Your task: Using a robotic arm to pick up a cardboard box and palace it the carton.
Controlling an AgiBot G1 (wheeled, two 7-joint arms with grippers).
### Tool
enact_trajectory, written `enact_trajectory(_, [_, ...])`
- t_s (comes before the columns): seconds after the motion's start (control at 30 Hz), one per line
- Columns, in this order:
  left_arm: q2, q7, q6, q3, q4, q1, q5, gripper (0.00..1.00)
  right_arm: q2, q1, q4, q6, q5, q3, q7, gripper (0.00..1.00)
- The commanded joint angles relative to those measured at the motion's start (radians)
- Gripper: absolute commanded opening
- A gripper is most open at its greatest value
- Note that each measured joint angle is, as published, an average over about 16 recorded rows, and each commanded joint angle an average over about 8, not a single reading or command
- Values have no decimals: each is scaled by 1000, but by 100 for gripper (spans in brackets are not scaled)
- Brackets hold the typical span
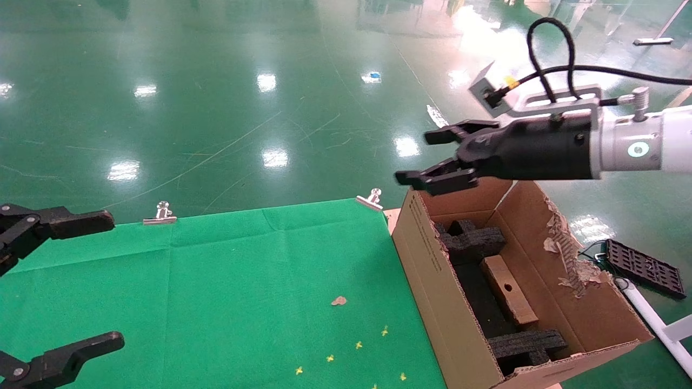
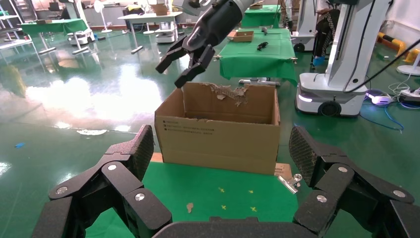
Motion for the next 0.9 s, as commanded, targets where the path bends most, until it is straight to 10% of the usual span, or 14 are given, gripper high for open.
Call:
enact_trajectory(0.03, [0, 0, 0, 0, 0, 0, 0, 100, -9, -38, 13, -18, 12, 45, -15, 100])
enact_trajectory(0.9, [-1, 1, -1, 1, 0, 0, -1, 100, -129, -530, 184, -251, 164, 633, -206, 100])
